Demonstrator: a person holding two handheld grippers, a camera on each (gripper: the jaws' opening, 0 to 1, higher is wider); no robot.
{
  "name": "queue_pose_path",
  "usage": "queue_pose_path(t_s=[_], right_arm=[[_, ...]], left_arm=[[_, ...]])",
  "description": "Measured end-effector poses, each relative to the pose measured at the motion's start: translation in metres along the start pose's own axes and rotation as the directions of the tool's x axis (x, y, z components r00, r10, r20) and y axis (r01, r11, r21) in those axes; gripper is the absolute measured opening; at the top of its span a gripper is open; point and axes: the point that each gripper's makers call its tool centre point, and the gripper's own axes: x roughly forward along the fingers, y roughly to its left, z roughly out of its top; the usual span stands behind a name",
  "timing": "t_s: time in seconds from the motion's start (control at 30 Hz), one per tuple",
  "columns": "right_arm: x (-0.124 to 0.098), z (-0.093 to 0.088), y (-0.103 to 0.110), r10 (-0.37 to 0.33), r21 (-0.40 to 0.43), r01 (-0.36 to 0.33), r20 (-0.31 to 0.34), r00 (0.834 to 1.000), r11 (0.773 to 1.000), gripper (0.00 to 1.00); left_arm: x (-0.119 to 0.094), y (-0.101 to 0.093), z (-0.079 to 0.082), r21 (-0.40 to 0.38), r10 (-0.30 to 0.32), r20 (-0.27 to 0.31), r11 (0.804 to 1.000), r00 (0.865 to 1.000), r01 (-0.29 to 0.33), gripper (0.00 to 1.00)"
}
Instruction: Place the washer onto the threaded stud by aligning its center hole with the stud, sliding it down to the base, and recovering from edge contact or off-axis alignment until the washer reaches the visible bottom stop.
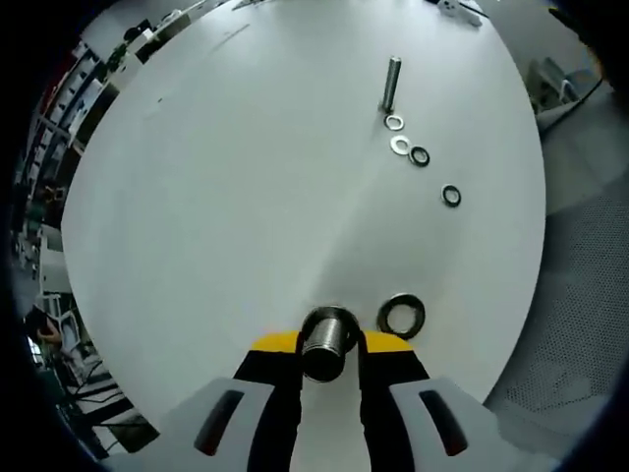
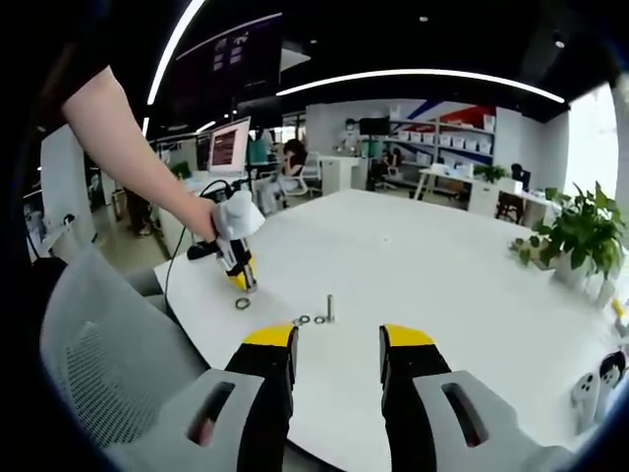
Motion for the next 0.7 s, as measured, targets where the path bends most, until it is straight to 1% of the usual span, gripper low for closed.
queue_pose_path(t_s=[0.07, 0.23, 0.33, 0.43, 0.53, 0.57, 0.6, 0.63, 0.67, 0.7], right_arm=[[-0.0001, -0.0001, -0.0001, -0.001, -0.002, 0.001, -0.001, 1.0, 1.0, 0.35], [-0.0002, 0.0004, -0.0007, -0.003, -0.004, 0.003, 0.001, 1.0, 1.0, 0.35], [-0.0004, 0.0004, -0.0013, -0.006, -0.003, 0.006, 0.001, 1.0, 1.0, 0.35], [-0.0004, 0.0006, -0.0012, -0.005, -0.004, 0.005, 0.001, 1.0, 1.0, 0.35], [-0.0003, 0.0004, -0.0007, -0.002, -0.004, 0.002, 0.0, 1.0, 1.0, 0.35], [-0.0003, 0.0005, -0.0006, -0.001, -0.003, 0.001, 0.001, 1.0, 1.0, 0.35], [-0.0003, 0.0009, -0.0006, -0.001, -0.002, 0.001, 0.003, 1.0, 1.0, 0.35], [-0.0004, 0.0012, -0.0008, -0.002, -0.002, 0.002, 0.005, 1.0, 1.0, 0.35], [-0.0005, 0.0012, -0.0009, -0.002, -0.001, 0.002, 0.005, 1.0, 1.0, 0.35], [-0.0006, 0.0013, -0.0009, -0.002, -0.001, 0.002, 0.006, 1.0, 1.0, 0.35]], left_arm=[[0.0023, 0.0002, -0.0006, 0.001, -0.001, -0.005, 1.0, 1.0, 0.001, 0.19], [0.0004, 0.0014, 0.0007, -0.013, -0.008, -0.002, 1.0, 1.0, 0.007, 0.19], [0.0005, 0.0007, 0.0007, -0.032, -0.014, 0.0, 0.999, 1.0, 0.014, 0.19], [-0.0008, -0.0009, 0.0013, -0.017, -0.005, 0.001, 1.0, 1.0, 0.005, 0.19], [-0.0007, -0.0005, 0.0014, -0.021, -0.003, -0.002, 1.0, 1.0, 0.003, 0.2], [0.0011, -0.0055, 0.0008, -0.072, -0.038, 0.002, 0.997, 0.999, 0.038, 0.21], [0.0008, -0.0014, -0.0006, -0.087, -0.025, -0.008, 0.996, 1.0, 0.024, 0.21], [-0.0002, 0.0005, 0.0018, -0.087, -0.019, 0.016, 0.996, 1.0, 0.02, 0.21], [0.0004, 0.0004, 0.0019, -0.112, -0.021, 0.024, 0.993, 0.999, 0.024, 0.22], [0.0006, 0.0001, 0.0002, -0.134, -0.028, 0.017, 0.991, 0.999, 0.03, 0.23]])
